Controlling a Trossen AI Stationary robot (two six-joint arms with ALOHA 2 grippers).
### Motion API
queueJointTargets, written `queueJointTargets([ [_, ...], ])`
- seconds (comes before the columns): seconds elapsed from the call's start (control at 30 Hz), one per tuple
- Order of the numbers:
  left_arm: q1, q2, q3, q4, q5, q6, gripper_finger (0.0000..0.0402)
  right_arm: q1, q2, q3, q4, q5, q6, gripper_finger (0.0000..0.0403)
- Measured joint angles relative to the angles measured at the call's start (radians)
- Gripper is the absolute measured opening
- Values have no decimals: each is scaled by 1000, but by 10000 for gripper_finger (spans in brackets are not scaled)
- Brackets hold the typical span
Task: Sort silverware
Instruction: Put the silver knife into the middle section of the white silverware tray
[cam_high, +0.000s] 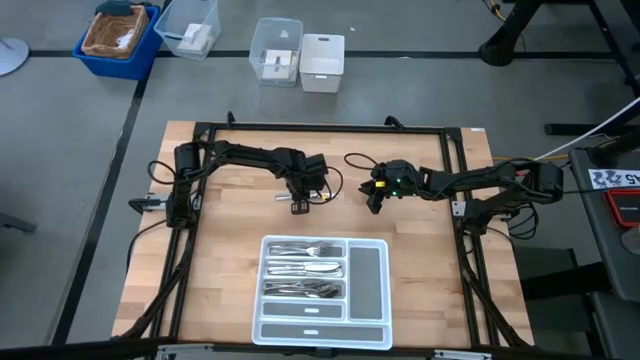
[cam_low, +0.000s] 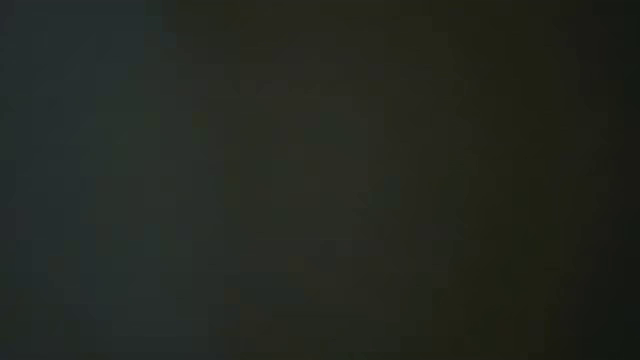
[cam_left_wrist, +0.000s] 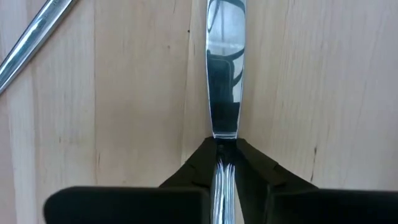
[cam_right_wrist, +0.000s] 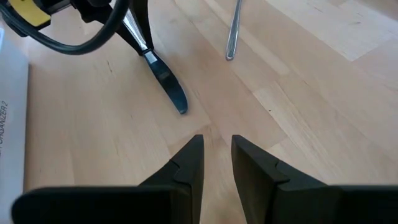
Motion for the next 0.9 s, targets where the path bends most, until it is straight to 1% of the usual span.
queueJointTargets([
  [0.2, 7, -14, 37, -11, 17, -15, 26, 0, 0, 0, 0, 0, 0, 83],
  [0.4, 16, -18, 62, -2, 115, -26, 32, 0, 0, 1, -1, 0, 0, 83],
  [0.63, 17, -18, 63, 0, 154, -66, 30, 0, 0, 1, -1, 0, 0, 83],
  [0.73, 17, -19, 64, 1, 192, -76, 33, 0, 0, 1, -1, 0, 0, 83],
  [0.8, 17, -26, 64, -1, 217, -77, 35, 0, 0, 1, -1, 0, 0, 83],
  [0.9, 17, -44, 66, -9, 228, -77, 34, 0, 0, 1, -1, 0, 0, 83],
])
